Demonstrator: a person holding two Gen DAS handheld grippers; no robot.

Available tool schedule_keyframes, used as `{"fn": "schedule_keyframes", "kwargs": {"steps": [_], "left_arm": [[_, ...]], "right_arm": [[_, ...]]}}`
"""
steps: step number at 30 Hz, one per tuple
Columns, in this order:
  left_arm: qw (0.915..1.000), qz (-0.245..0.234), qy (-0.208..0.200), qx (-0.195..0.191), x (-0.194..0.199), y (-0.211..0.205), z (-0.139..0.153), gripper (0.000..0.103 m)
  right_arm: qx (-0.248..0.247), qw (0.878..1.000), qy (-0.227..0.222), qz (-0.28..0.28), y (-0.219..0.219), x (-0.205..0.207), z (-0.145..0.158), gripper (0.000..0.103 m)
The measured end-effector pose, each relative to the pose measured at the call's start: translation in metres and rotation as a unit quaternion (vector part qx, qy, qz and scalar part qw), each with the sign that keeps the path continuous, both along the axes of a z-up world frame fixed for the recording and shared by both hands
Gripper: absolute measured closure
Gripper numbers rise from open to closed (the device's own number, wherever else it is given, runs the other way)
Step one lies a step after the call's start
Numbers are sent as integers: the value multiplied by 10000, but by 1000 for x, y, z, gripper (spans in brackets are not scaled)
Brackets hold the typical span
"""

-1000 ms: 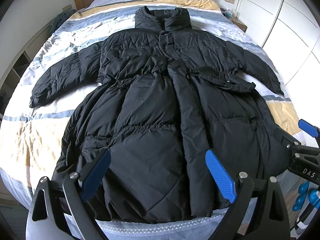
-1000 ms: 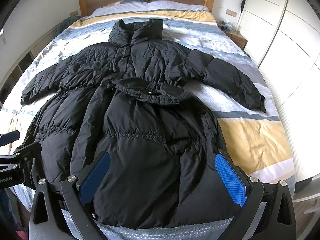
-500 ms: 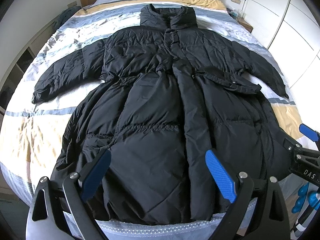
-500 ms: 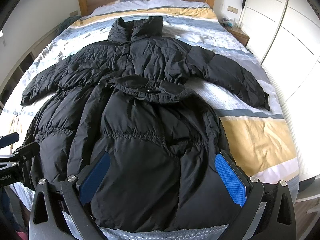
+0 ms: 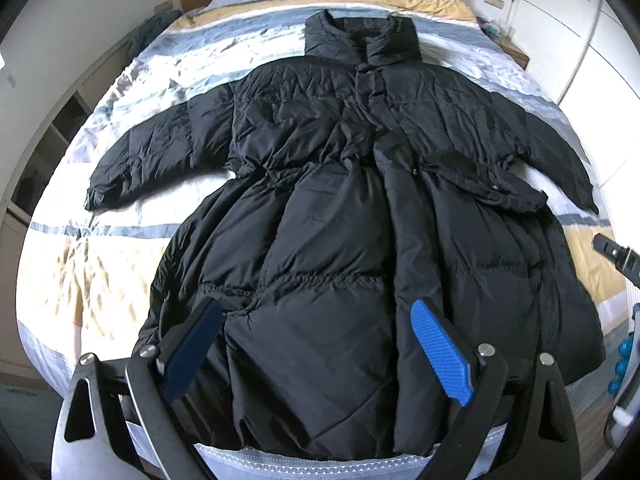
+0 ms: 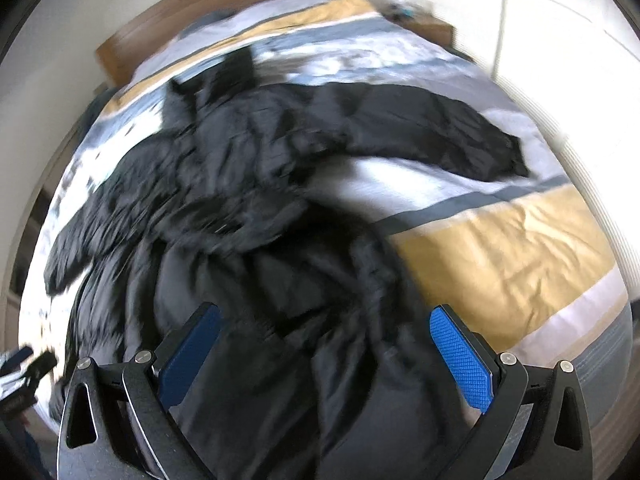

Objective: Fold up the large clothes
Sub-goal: 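Grasp the coat sleeve cuff with the right tool and lift it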

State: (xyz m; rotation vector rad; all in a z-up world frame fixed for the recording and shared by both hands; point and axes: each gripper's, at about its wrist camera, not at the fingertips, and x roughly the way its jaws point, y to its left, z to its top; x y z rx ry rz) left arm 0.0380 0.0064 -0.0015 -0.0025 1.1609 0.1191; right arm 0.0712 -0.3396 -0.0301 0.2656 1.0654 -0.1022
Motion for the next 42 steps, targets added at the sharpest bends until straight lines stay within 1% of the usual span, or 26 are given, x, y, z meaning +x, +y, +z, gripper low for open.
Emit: {"fn": "schedule_keyframes", "kwargs": {"steps": [3, 5, 8, 10, 16, 21, 24, 26, 27, 28, 30, 32, 33, 34, 35, 37, 38, 41, 42], "left_arm": [[9998, 186, 22, 1, 11, 4, 5, 7], [9996, 297, 36, 15, 18, 6, 7, 7], [9989, 462, 54, 75, 27, 8, 10, 7], [9980, 601, 123, 146, 33, 10, 9, 7], [9935, 1059, 367, 174, 39, 19, 2, 7], [9915, 1122, 555, 344, 37, 18, -3, 7], [9910, 1115, 629, 403, 35, 17, -6, 7], [9905, 1117, 674, 433, 34, 16, -8, 7], [9903, 1121, 692, 441, 33, 17, -8, 7], [9901, 1126, 713, 443, 33, 17, -9, 7], [9899, 1133, 732, 430, 33, 18, -10, 7], [9898, 1135, 750, 424, 34, 18, -10, 7], [9897, 1136, 757, 421, 34, 18, -11, 7], [9898, 1139, 750, 410, 34, 18, -11, 7], [9899, 1136, 745, 406, 34, 18, -11, 7], [9901, 1136, 735, 369, 35, 18, -12, 7], [9903, 1134, 725, 348, 35, 18, -12, 7], [9904, 1163, 694, 280, 37, 20, -13, 7], [9903, 1194, 679, 229, 38, 22, -14, 7]], "right_arm": [[211, 9986, 19, -487, -43, 22, -7, 0], [383, 9967, 15, -712, -69, 37, -13, 0], [735, 9924, 29, -986, -109, 64, -30, 0], [1007, 9872, 77, -1233, -134, 81, -47, 0], [1832, 9631, 70, -1971, -194, 115, -93, 0], [2558, 9361, -174, -2409, -230, 129, -123, 2], [3045, 9130, -282, -2701, -247, 132, -142, 12], [3280, 8995, -356, -2864, -253, 133, -150, 22], [3422, 8906, -425, -2964, -257, 134, -155, 24], [3510, 8851, -478, -3018, -259, 134, -157, 27], [3747, 8693, -622, -3162, -266, 135, -162, 37], [3878, 8601, -716, -3238, -269, 136, -165, 64], [3916, 8581, -757, -3234, -270, 138, -165, 71], [3903, 8596, -806, -3198, -270, 140, -164, 83], [3847, 8643, -853, -3125, -270, 144, -159, 89], [3740, 8741, -946, -2951, -268, 150, -146, 94], [3656, 8811, -997, -2829, -265, 154, -137, 95], [3328, 9062, -1159, -2335, -255, 171, -103, 96], [3173, 9163, -1244, -2104, -249, 180, -86, 97]]}}
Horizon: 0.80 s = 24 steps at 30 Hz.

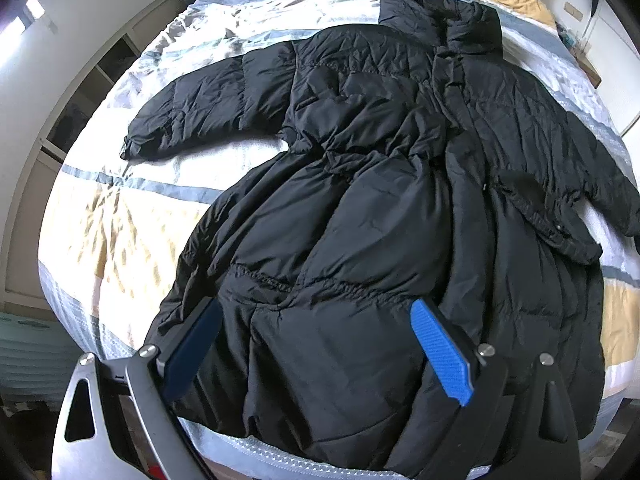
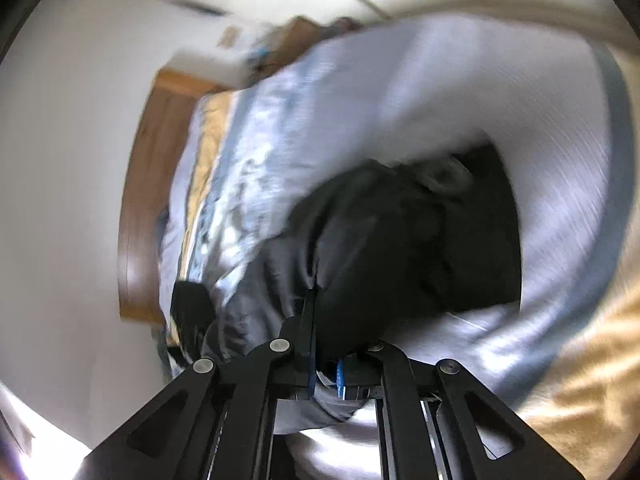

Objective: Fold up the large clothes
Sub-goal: 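Grasp the coat sleeve cuff with the right tool and lift it, then fold the held sleeve across the coat chest and open the right tool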

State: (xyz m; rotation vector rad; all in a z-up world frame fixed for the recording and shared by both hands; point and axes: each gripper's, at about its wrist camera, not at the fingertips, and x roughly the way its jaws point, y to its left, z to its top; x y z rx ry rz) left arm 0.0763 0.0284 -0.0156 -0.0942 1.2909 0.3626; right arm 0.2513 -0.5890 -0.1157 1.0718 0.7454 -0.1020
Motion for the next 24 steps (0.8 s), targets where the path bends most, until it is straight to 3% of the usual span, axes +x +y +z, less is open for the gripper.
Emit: {"fn": "schedule_keyframes", "kwargs": {"steps": [4, 9, 12, 19, 24], "left_arm": [[9998, 93, -105, -115, 2, 7, 1, 7], [9989, 246, -281, -278, 2, 25, 5, 7], [9980, 357, -376, -356, 3, 42, 5, 7], [9960, 574, -515, -451, 3, 83, 9, 7], [9950, 700, -489, -527, 0, 107, 2, 7]], "right_arm": [[-652, 9951, -396, 624, 32, 24, 56, 97], [-1267, 9765, -947, 1462, 101, 47, 122, 98], [-1397, 9648, -1140, 1915, 146, 55, 140, 98], [-1618, 9333, -1145, 2993, 257, 60, 143, 97], [-1788, 9045, -815, 3785, 333, 51, 111, 97]]}}
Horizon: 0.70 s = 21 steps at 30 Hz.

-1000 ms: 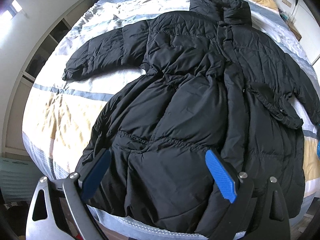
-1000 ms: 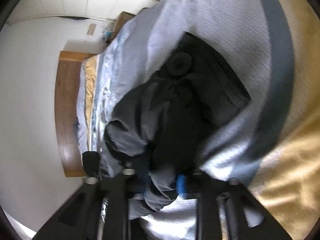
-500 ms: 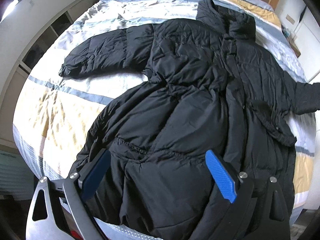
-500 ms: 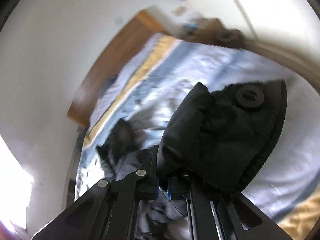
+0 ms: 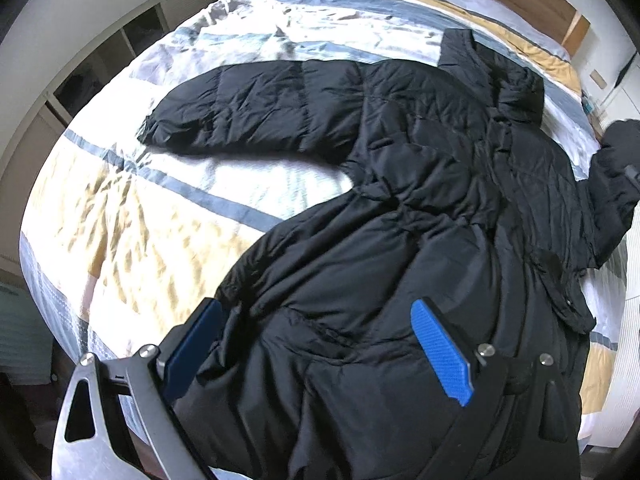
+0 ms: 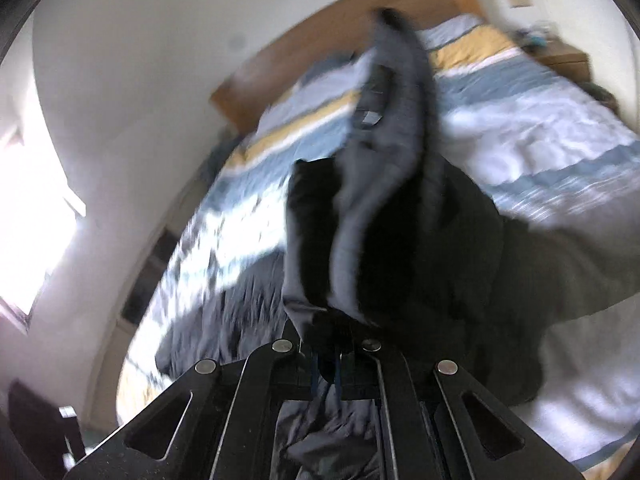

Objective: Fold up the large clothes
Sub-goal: 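Fold the held sleeve across the coat chest and open the right tool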

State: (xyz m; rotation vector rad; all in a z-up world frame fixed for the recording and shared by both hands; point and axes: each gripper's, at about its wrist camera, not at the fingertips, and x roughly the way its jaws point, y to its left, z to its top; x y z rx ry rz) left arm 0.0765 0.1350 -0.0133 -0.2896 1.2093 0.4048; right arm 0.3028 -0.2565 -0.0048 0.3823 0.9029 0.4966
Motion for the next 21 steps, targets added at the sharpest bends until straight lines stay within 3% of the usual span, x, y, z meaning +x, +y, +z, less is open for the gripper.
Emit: {"fn": "schedule_keyframes", "kwargs": {"steps": [7, 15, 18, 20, 21], "left_arm": [[9998, 112, 105, -116, -5, 23, -14, 7], [9997, 133, 159, -163, -5, 42, -24, 7], [9997, 37, 163, -165, 1, 43, -28, 7], [9998, -72, 120, -141, 7, 41, -29, 7], [9998, -149, 93, -125, 10, 38, -28, 7]], "right_arm": [[-507, 9948, 561, 688, 68, -17, -50, 97], [-1140, 9824, 1000, 1088, 105, -43, -86, 93], [-1369, 9767, 1182, 1160, 107, -50, -100, 80], [-1335, 9760, 1198, 1232, 111, -57, -101, 53], [-1302, 9764, 1161, 1273, 111, -61, -97, 50]]}}
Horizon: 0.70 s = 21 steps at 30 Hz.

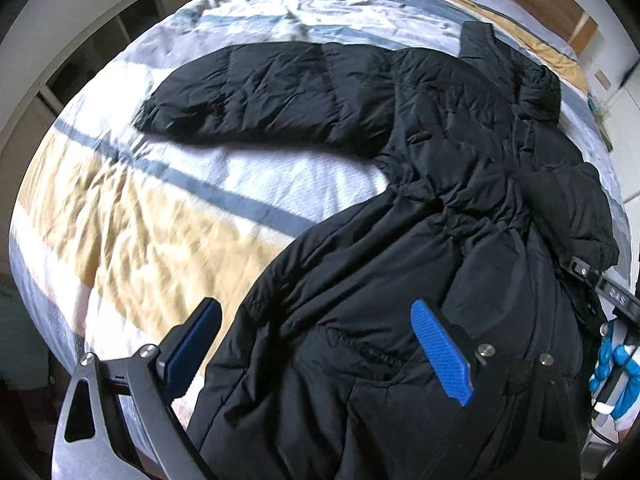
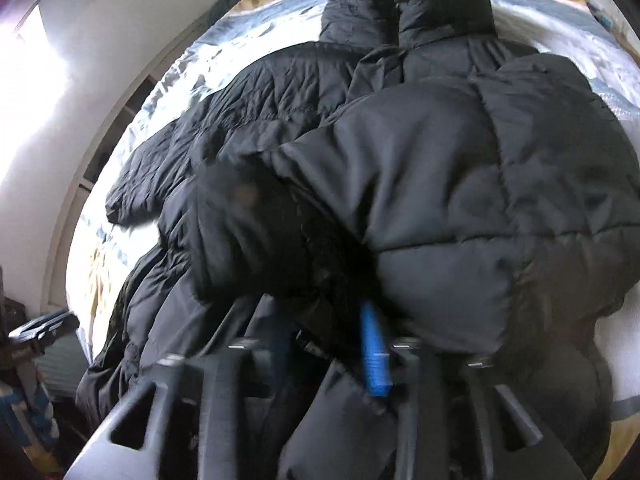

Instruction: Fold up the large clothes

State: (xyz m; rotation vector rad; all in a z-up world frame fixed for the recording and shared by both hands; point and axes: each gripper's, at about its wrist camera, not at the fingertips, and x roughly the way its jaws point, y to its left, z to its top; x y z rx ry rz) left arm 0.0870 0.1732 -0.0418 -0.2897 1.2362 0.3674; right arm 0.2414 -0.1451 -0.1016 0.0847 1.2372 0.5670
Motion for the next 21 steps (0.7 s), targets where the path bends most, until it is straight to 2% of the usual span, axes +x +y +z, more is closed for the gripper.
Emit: {"fn": "schedule_keyframes", "kwargs": {"steps": [5, 8, 11, 16, 21], "left_arm": [[9994, -328, -148, 1, 17, -18, 3, 7], [9979, -594, -255, -74, 31, -38, 5, 7], [9952, -883, -377, -174, 54, -63, 5, 7], [9867, -1450, -669, -286, 105, -118, 7, 7], [9755, -1945, -972, -318, 167, -182, 3, 7]], "right_arm": [[255, 9993, -168, 233, -8, -23, 30, 47], [278, 9988, -412, -30, -34, -26, 50, 47], [-79, 9957, -782, -480, -76, -14, 67, 47], [-580, 9889, -1078, -844, -123, 18, 70, 47], [-637, 9866, -1217, -885, -139, 48, 60, 47]]}}
